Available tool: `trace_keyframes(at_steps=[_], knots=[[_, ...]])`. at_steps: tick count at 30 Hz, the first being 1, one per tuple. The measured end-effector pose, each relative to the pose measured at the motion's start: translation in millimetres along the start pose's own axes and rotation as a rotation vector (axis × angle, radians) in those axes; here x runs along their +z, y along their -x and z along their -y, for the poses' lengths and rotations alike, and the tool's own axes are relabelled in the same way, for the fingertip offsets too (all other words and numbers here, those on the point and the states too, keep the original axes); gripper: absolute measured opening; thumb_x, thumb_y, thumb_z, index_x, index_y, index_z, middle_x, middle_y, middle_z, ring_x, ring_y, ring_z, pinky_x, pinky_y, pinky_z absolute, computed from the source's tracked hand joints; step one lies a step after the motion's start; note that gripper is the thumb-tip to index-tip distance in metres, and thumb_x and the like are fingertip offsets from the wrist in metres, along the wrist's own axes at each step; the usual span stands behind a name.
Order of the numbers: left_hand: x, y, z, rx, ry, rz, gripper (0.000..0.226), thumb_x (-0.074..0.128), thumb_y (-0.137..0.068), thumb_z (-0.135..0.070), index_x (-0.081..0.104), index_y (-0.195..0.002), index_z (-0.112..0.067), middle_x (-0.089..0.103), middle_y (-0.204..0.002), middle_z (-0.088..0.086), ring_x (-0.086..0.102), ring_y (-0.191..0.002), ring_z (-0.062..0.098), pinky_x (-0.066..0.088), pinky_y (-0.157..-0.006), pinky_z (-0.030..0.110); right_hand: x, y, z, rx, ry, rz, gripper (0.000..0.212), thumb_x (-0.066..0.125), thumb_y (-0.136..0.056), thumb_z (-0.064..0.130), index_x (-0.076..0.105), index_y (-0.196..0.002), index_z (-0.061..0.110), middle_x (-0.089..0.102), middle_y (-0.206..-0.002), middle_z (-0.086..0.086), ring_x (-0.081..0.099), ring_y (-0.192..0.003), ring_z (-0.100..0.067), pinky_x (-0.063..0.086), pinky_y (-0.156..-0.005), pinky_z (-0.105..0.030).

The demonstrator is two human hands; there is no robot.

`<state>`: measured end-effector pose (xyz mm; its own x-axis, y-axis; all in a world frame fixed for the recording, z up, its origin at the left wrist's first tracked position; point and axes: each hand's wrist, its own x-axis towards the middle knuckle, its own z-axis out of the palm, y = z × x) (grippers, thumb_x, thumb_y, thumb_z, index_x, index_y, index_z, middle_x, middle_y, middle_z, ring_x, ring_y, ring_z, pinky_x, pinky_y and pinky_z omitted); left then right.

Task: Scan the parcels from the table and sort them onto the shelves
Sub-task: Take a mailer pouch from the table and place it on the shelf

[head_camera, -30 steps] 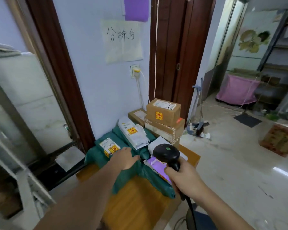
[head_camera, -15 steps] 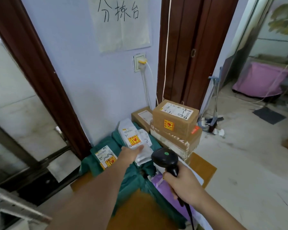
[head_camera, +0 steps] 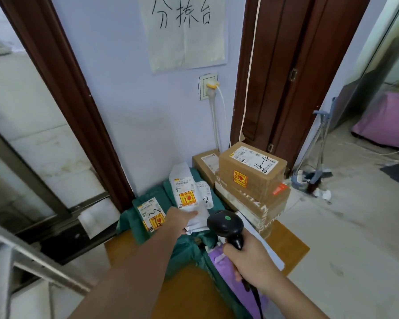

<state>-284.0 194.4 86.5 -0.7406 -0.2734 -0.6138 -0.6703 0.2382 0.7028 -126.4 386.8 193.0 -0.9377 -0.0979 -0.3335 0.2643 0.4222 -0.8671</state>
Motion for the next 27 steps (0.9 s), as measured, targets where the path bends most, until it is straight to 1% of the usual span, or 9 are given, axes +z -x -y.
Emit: trace_keyframes(at_steps=[2,5,10,13,15,19,23,25,27], knots=[[-4,3,7,0.044,-0.042,-0.045,0.044,0.09,-0.081,-0.024,0.062,-0.103,0.002,0.068,-0.099,0.018,0.07,-0.085,0.034,0.066,-0.075,0.047,-1,3,0,-0.013,0.008,0.006,0.008,0.058,-0.094,0.016,0.056,-0.098,0.022,0.054,-0.058,-0.005,0.049,-0.047,-0.02,0.047,-0.054,-0.034],[-7,9,14,0.053,0.008,-0.024,0.042,0.089,-0.082,-0.021,0.067,-0.11,0.001,0.072,-0.11,0.016,0.07,-0.097,0.031,0.065,-0.074,0.039,-2,8,-2,-0.033,0.026,0.013,0.008,0.058,-0.092,0.017,0.057,-0.099,0.021,0.054,-0.06,-0.005,0.05,-0.05,-0.021,0.046,-0.058,-0.035],[-11,24,21,-0.033,0.073,0.099,0.031,0.087,-0.085,-0.019,0.071,-0.105,0.0,0.073,-0.099,0.014,0.062,-0.076,0.021,0.054,-0.059,0.028,-5,20,-2,-0.058,0.002,0.043,0.008,0.057,-0.093,0.017,0.055,-0.099,0.023,0.056,-0.061,-0.007,0.053,-0.045,-0.02,0.051,-0.052,-0.032],[-15,35,29,-0.01,0.137,0.176,0.023,0.08,-0.089,-0.005,0.069,-0.109,-0.001,0.077,-0.107,0.016,0.074,-0.092,0.027,0.064,-0.075,0.037,-6,28,0,-0.099,-0.013,-0.001,0.007,0.057,-0.094,0.014,0.055,-0.094,0.021,0.055,-0.061,-0.012,0.052,-0.043,-0.019,0.048,-0.047,-0.027],[-17,38,38,0.028,0.188,0.216,0.035,0.078,-0.086,0.004,0.068,-0.118,-0.006,0.077,-0.115,0.014,0.075,-0.103,0.031,0.063,-0.09,0.05,-5,33,1,-0.133,-0.01,-0.049,0.006,0.059,-0.094,0.015,0.055,-0.091,0.018,0.053,-0.062,-0.014,0.05,-0.044,-0.02,0.05,-0.049,-0.033],[-19,49,52,0.136,0.175,0.233,0.059,0.081,-0.081,0.006,0.058,-0.132,-0.013,0.074,-0.123,0.009,0.073,-0.11,0.031,0.064,-0.088,0.049,0,40,1,-0.183,-0.009,-0.111,0.007,0.061,-0.091,0.016,0.056,-0.09,0.021,0.056,-0.063,-0.011,0.055,-0.056,-0.026,0.057,-0.067,-0.047],[-14,63,66,0.24,0.149,0.193,0.065,0.083,-0.08,0.0,0.052,-0.133,-0.024,0.073,-0.123,0.003,0.07,-0.114,0.026,0.063,-0.087,0.046,9,43,13,-0.232,-0.053,-0.122,0.02,0.061,-0.092,0.015,0.051,-0.083,0.03,0.057,-0.061,0.004,0.057,-0.049,-0.012,0.05,-0.052,-0.031],[-10,64,76,0.304,0.102,0.168,0.069,0.087,-0.077,-0.012,0.052,-0.134,-0.03,0.075,-0.121,-0.003,0.071,-0.114,0.021,0.062,-0.094,0.051,15,42,19,-0.247,-0.062,-0.114,0.022,0.061,-0.091,0.017,0.05,-0.081,0.033,0.056,-0.06,0.007,0.058,-0.053,-0.01,0.047,-0.054,-0.024],[-6,70,82,0.36,0.072,0.133,0.068,0.085,-0.078,-0.014,0.051,-0.134,-0.032,0.073,-0.121,-0.005,0.069,-0.114,0.017,0.059,-0.1,0.05,22,41,22,-0.261,-0.085,-0.113,0.012,0.062,-0.091,0.021,0.055,-0.086,0.029,0.057,-0.066,0.007,0.06,-0.064,-0.012,0.045,-0.06,-0.023]])
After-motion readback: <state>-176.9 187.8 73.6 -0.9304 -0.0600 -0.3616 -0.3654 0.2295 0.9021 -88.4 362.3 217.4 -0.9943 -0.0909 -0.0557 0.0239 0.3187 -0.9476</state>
